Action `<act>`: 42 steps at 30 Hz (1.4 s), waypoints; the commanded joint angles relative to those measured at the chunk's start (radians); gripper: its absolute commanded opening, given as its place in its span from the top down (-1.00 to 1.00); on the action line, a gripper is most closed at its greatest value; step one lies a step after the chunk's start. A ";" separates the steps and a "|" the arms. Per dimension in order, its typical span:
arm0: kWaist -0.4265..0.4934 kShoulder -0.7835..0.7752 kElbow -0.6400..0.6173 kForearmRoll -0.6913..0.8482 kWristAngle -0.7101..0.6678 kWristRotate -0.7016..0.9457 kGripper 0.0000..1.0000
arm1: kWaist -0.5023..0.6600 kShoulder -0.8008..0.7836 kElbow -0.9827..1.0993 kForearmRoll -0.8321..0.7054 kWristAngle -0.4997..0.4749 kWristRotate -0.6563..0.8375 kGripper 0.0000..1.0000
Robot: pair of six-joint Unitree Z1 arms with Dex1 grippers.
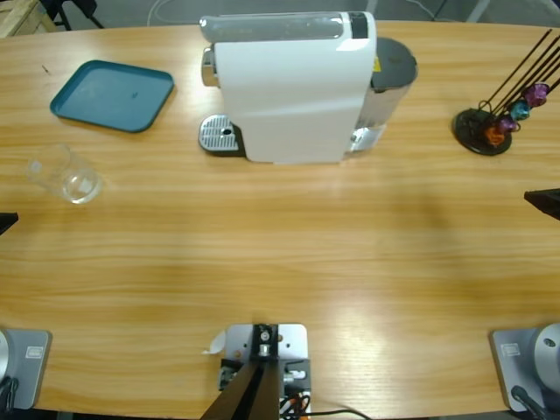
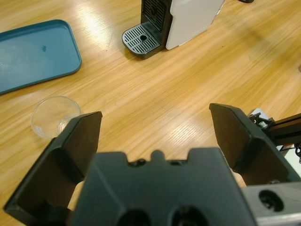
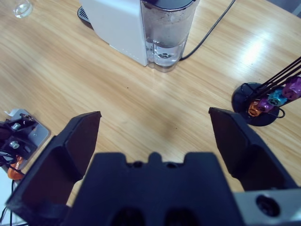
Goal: Pour coffee
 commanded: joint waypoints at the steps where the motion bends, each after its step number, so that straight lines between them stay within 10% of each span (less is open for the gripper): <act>1: -0.008 0.017 0.017 -0.006 0.008 0.003 -1.00 | 0.012 0.027 0.019 0.001 0.009 0.014 -1.00; 28: 0.120 0.686 -0.455 -0.212 -0.273 -0.713 -1.00 | 0.012 0.130 -0.015 0.020 -0.019 0.031 -1.00; 42: 0.159 0.950 -0.525 -0.325 -0.423 -0.743 -0.69 | 0.012 0.126 0.009 -0.020 -0.027 0.034 -1.00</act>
